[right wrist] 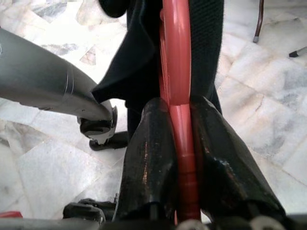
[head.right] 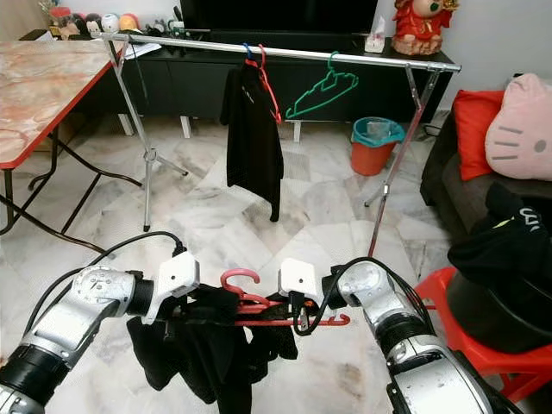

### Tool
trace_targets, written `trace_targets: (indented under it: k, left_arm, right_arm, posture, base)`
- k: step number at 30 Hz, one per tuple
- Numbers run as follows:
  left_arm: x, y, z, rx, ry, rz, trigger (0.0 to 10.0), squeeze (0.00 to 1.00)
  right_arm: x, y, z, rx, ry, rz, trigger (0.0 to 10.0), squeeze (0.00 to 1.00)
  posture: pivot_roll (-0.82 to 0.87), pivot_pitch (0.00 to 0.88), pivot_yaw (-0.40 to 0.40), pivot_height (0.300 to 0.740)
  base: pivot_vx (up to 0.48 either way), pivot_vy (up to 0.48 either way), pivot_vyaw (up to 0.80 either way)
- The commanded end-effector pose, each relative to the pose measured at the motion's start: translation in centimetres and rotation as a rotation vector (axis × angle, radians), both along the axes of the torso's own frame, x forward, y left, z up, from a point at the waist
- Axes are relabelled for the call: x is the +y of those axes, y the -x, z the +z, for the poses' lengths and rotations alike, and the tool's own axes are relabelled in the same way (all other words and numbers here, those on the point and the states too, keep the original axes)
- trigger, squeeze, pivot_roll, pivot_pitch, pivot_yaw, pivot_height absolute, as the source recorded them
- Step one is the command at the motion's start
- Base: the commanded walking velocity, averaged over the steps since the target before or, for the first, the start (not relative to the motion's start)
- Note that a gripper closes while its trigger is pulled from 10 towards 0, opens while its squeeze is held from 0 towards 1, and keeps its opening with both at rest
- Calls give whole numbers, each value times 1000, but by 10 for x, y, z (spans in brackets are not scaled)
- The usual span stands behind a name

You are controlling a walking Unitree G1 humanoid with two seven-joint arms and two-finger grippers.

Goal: Hang hanger

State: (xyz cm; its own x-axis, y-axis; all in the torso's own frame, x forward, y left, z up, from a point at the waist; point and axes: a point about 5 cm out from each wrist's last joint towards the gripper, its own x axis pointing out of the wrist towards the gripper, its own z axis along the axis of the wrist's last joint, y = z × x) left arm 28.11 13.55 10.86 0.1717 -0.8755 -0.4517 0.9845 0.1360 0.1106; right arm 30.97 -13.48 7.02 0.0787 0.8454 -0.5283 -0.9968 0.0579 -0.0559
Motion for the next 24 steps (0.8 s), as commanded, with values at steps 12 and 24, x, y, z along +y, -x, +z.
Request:
trace_targets:
  k: [12, 24]
  left_arm:
    - [1, -7, 13, -68, 15, -1, 10000, 1000]
    - [11, -17, 21, -124, 6, 55, 10000, 1000]
  right_arm:
    - [5, -6, -1, -61, -43, -121, 0, 0]
    - [7, 1, -15, -44, -39, -176, 0, 0]
  posture:
    - [37, 0, -29, 740]
    - [39, 0, -24, 740]
  base:
    - [0, 0, 0]
    - [0, 0, 0]
